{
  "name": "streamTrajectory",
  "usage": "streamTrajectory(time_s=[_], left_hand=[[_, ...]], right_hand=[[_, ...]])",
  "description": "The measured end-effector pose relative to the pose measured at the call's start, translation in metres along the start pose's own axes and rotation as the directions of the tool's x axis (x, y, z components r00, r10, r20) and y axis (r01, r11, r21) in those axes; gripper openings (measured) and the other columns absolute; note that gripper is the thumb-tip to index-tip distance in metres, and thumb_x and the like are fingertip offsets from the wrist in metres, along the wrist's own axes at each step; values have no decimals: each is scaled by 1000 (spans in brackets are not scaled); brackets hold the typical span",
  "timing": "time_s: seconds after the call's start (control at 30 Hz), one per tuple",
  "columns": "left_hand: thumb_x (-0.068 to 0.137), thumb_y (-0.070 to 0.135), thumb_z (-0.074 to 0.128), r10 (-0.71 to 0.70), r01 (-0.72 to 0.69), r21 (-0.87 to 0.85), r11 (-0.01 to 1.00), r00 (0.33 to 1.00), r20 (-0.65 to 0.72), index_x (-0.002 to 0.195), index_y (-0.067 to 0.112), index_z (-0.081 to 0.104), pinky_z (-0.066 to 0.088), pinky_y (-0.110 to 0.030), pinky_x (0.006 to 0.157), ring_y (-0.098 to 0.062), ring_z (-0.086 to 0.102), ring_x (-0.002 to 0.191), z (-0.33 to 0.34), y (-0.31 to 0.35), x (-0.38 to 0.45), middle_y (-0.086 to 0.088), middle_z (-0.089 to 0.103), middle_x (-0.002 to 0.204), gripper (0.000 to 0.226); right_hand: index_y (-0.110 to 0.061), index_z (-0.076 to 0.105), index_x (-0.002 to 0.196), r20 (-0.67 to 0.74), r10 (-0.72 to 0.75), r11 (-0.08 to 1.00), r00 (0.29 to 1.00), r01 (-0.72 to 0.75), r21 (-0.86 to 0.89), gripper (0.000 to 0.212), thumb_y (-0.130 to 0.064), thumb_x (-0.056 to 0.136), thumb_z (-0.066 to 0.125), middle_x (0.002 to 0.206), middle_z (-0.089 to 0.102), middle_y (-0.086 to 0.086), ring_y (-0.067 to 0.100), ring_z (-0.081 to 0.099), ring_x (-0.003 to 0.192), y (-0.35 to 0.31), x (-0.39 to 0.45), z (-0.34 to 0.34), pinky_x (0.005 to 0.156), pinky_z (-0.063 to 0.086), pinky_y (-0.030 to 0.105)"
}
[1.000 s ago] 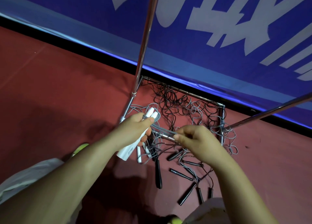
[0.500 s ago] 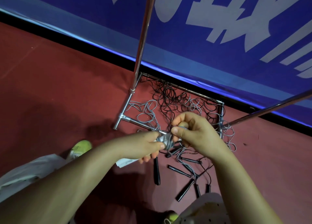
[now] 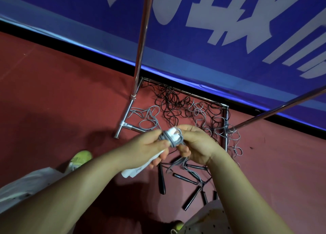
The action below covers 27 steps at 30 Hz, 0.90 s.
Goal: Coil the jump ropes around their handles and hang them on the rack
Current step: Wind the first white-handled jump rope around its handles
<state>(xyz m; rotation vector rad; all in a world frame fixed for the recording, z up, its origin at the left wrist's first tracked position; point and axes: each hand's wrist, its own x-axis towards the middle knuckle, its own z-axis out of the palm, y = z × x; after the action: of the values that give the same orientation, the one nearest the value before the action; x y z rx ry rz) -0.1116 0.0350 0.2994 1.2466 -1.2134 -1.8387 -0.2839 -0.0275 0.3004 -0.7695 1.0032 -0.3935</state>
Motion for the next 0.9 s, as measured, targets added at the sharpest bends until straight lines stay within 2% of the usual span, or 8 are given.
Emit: streamTrajectory(time_s=[0.13,0.33,0.43,0.57,0.63,0.7,0.8,0.9], left_hand=[[98,18,46,-23,8,-108,994,991,-132,87,10,49,41,-26,49,-15,46,53,-9,3,6,0,55,67,14],[99,24,48,-67,76,64,995,989,-135,96,16,53,42,-27,53,-12,51,54,-18,1,10,1,60,71,10],[89,35,62,-92,88,-45,995,991,-92,100,18,54,46,-27,52,-12,55,55,-17,1,10,2,62,70,22],[70,49,76,-216,284,-463,840,957,195,102,11,60,55,-30,53,-18,65,57,-14,-2,7,-6,70,76,52],[47,58,86,-164,351,-532,770,916,367,95,11,70,51,-23,45,-17,64,53,-10,-6,4,-8,70,78,69],[39,59,89,-104,356,-594,721,903,416,81,14,74,46,-19,40,-14,60,46,-5,-11,4,-6,67,68,63],[55,50,86,-162,337,-634,696,934,317,68,14,68,41,-16,37,-12,50,38,-1,-1,8,0,54,53,42],[76,37,60,-238,275,-563,779,961,141,76,8,54,37,-17,37,-12,44,35,-6,12,9,-2,48,49,30]], right_hand=[[1,60,78,-1,-197,955,980,192,-228,54,-52,88,57,55,44,12,11,32,40,-1,0,2,40,27,18],[7,54,69,-35,-413,748,910,317,-583,45,-36,80,65,52,37,-7,6,30,48,5,1,3,46,28,17],[11,54,71,-41,-466,691,884,334,-641,43,-27,88,66,55,37,-4,5,31,51,7,1,2,49,28,18],[3,58,68,-108,-504,713,857,342,-612,37,-27,89,64,49,38,-15,0,31,48,6,0,3,49,28,15],[-14,58,63,-136,-510,752,849,362,-551,30,-27,90,63,48,35,-15,0,28,47,4,-1,4,47,26,14],[-23,58,56,-140,-515,759,846,374,-532,34,-35,88,57,49,32,-14,3,26,48,3,-1,5,46,24,17],[-21,57,57,-153,-474,776,867,329,-538,42,-47,87,47,46,32,-12,7,24,45,4,1,7,44,21,20],[-20,49,53,-181,-458,780,870,297,-550,51,-59,85,42,42,33,-10,7,26,41,7,4,8,43,23,19]])
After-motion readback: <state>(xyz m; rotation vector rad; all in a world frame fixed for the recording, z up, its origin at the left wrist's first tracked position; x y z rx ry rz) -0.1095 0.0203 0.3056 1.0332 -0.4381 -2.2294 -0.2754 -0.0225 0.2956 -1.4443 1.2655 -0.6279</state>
